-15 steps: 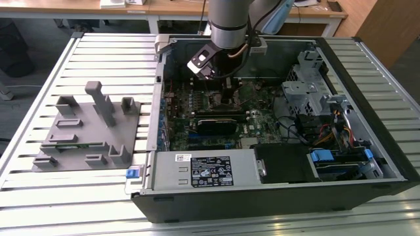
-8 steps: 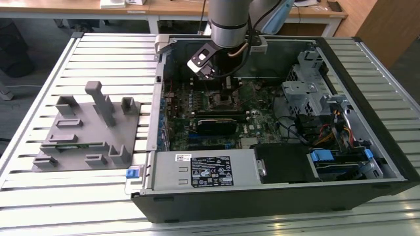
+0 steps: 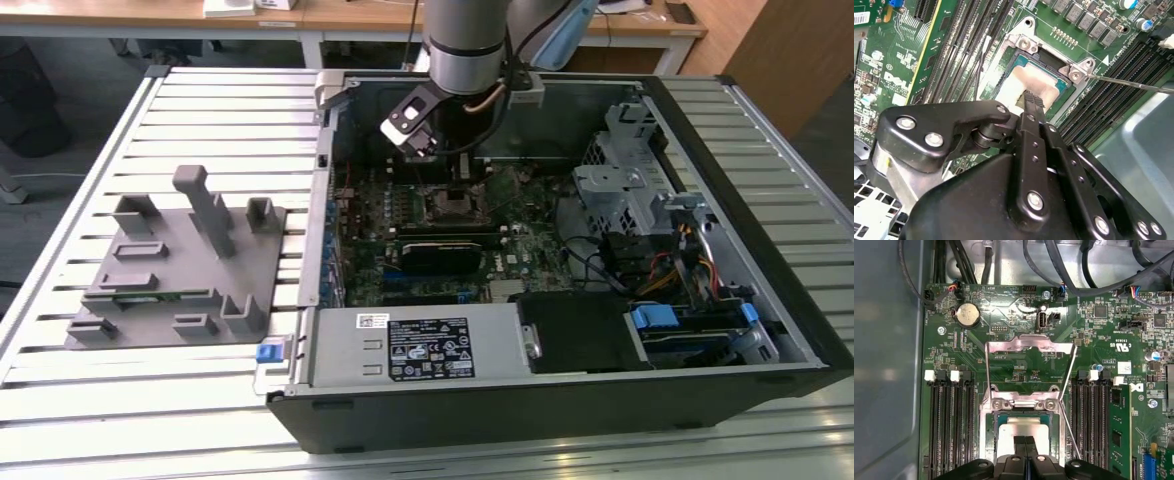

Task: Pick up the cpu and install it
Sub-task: 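Place the cpu into insertion slot, then close the cpu cover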

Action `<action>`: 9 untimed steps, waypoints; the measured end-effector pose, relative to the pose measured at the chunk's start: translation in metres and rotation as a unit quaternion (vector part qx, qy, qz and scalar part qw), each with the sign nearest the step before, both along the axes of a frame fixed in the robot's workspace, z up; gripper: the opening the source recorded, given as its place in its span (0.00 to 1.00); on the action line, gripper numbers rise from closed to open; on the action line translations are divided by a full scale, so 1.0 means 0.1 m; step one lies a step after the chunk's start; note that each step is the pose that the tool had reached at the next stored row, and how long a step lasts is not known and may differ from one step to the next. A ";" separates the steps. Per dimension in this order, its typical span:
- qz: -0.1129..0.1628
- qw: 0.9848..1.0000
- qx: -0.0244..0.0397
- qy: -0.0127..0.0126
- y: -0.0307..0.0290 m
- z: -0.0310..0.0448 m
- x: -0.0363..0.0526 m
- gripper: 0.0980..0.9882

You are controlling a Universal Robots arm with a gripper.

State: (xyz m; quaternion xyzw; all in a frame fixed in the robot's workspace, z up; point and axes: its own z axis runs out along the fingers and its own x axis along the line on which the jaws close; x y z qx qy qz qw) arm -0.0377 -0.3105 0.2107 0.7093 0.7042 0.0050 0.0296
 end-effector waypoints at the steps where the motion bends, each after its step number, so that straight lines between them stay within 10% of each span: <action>1: 0.000 1.000 0.000 0.000 0.000 0.001 0.000 0.03; 9: 0.000 1.000 0.000 0.000 0.000 0.044 0.000 0.03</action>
